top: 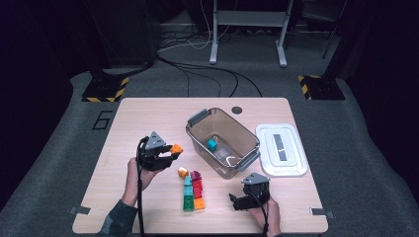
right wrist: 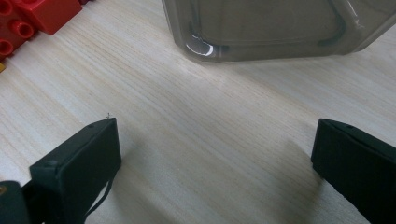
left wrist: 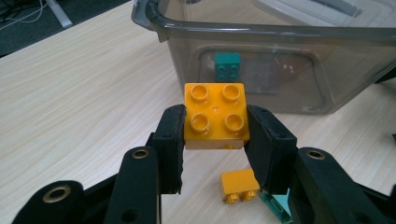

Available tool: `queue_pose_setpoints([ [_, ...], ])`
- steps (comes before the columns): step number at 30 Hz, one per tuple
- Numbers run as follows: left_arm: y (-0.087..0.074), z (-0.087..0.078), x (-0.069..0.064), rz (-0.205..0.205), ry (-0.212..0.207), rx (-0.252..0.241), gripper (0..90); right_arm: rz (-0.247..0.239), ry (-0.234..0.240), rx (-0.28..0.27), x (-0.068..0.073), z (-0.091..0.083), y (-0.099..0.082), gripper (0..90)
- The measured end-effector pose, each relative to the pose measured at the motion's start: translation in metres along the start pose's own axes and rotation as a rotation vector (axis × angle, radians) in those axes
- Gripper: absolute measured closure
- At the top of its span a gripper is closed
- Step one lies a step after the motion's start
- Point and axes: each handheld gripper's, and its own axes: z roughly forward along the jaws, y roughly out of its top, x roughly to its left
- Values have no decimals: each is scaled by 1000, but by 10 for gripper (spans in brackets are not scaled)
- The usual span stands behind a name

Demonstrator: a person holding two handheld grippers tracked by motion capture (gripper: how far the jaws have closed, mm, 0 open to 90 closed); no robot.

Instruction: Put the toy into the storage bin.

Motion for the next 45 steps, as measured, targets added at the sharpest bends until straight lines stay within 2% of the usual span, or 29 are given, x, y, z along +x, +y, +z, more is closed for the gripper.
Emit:
queue_pose_setpoints([
  [10,20,2,5,24,-4,-1,588,0,0,0,0,0,0,6],
  [14,29,4,8,20,-10,-12,588,0,-1,0,0,0,0,6],
  [28,64,16,14,36,-16,-25,588,-1,0,0,0,0,0,6],
  [38,87,33,14,57,-22,-11,588,4,-3,-2,0,0,0,6],
  [45,97,53,11,65,-37,14,588,7,-4,-3,0,0,0,6],
])
